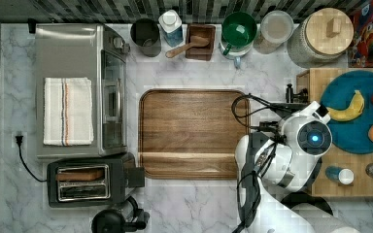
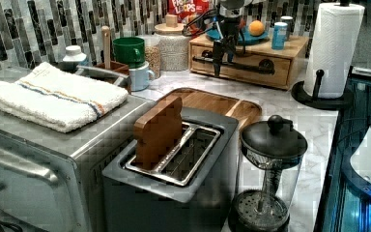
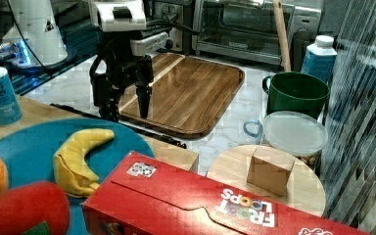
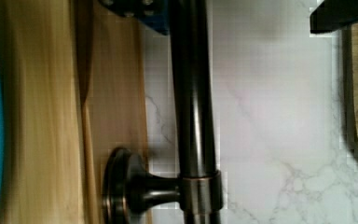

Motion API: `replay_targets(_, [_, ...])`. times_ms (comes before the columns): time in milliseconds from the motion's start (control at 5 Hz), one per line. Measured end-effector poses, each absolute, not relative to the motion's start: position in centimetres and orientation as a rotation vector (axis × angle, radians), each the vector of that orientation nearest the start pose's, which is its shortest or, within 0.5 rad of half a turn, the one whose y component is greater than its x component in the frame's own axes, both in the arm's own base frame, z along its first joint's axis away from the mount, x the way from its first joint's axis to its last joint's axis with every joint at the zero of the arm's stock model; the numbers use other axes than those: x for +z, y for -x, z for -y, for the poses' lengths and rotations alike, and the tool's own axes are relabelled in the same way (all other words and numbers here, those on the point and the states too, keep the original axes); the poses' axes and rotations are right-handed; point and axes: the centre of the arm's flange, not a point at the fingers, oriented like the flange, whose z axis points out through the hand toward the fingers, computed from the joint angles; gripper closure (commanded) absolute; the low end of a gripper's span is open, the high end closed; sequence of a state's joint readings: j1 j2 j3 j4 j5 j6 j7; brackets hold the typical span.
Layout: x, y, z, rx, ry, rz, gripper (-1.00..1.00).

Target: Open the drawer.

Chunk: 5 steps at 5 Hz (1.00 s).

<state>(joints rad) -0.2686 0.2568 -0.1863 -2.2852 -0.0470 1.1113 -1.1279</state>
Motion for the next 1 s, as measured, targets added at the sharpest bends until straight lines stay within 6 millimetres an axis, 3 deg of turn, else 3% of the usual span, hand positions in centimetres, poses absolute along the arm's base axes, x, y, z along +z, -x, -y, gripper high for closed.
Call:
replay_targets(400, [25.4, -49.9, 21.2, -0.225, 3.23, -0.263, -1.0])
replay_targets(600, [24.8, -50.2, 18.9, -0.284, 3.228, -0.232, -1.0])
replay_targets(1000, [24.2, -49.6, 12.2, -0.267, 3.179, -0.181, -1.0])
